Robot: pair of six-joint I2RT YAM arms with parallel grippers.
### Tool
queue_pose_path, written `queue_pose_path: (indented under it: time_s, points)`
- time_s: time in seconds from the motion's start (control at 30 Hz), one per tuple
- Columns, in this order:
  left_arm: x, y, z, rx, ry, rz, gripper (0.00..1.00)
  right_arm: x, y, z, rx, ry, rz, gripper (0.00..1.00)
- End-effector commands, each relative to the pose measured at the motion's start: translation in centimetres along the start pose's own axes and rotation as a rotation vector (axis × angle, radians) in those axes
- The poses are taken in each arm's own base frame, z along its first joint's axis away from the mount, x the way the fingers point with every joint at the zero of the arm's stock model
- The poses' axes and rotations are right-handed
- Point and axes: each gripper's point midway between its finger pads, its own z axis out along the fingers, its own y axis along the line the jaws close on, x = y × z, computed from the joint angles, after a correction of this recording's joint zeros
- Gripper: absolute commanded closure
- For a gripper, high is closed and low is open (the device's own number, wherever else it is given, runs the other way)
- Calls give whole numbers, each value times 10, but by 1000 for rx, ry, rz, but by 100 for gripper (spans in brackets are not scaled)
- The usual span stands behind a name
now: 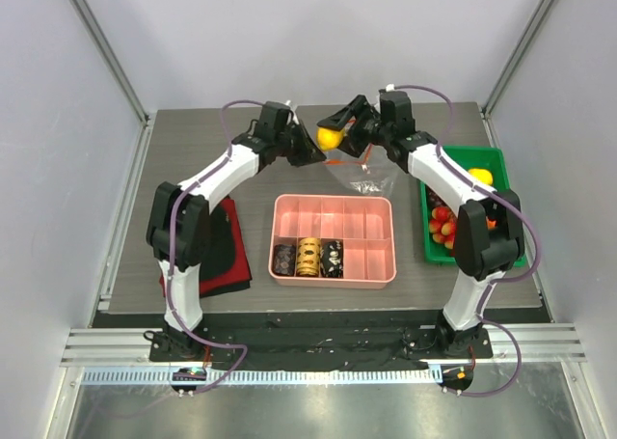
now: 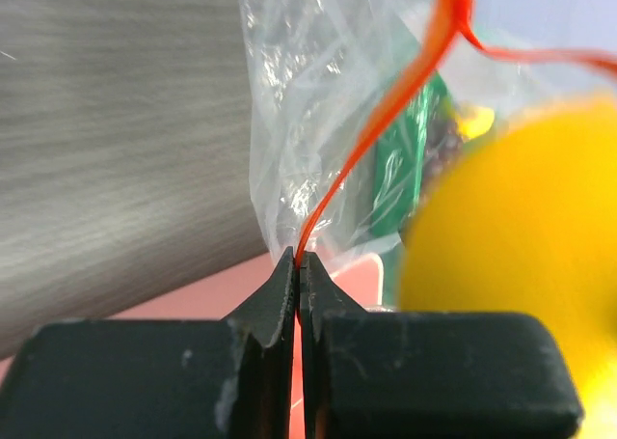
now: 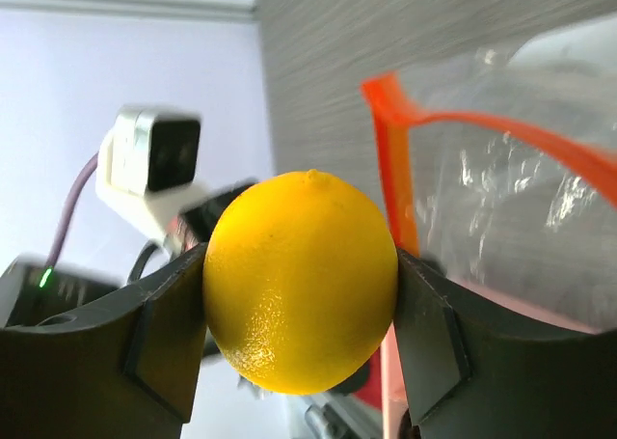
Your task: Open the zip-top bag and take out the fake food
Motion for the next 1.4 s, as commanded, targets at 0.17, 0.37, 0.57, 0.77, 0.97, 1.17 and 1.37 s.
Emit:
queue_pose_path:
  time_s: [0.17, 0.37, 0.57, 0.77, 0.97, 1.17, 1.37]
  points:
    - [-21, -42, -22, 148, -43, 14, 100, 3, 150, -45, -609, 92, 47, 98]
    - [-26, -59, -25, 192, -55, 7, 100, -4, 184, -37, -698, 97, 52, 98]
    - [-54, -54, -43, 69, -148, 75, 100, -59, 107, -45, -168, -97, -110, 98]
    - [-80, -39, -71, -137, -264, 128, 100, -99, -4, -118, 184, -217, -160, 98]
    - [-103, -10, -88, -377, -323, 202, 100, -112, -77, -196, 599, -276, -344, 98]
    - [-124, 12, -102, -588, -370, 344, 100, -124, -141, -243, 994, -309, -442, 98]
    - [-117, 42, -68, -648, -274, 437, 100, -141, -179, -218, 1085, -260, -447, 93]
